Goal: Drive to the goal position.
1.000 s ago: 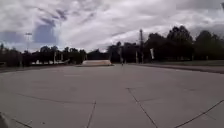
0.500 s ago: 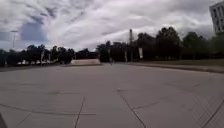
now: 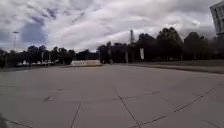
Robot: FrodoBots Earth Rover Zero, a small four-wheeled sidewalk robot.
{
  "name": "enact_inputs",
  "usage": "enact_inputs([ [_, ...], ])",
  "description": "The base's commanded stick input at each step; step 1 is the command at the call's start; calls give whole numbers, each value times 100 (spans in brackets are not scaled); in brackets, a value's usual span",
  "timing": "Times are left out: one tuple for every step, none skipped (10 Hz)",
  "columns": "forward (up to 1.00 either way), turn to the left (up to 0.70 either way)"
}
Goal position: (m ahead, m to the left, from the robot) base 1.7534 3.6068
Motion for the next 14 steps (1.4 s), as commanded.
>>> enact_inputs([
  [70,1],
  [70,1],
  [70,1],
  [70,1],
  [70,1],
  [70,1],
  [70,1],
  [70,1],
  [70,1],
  [70,1],
  [70,1],
  [70,1],
  [70,1],
  [70,1],
])
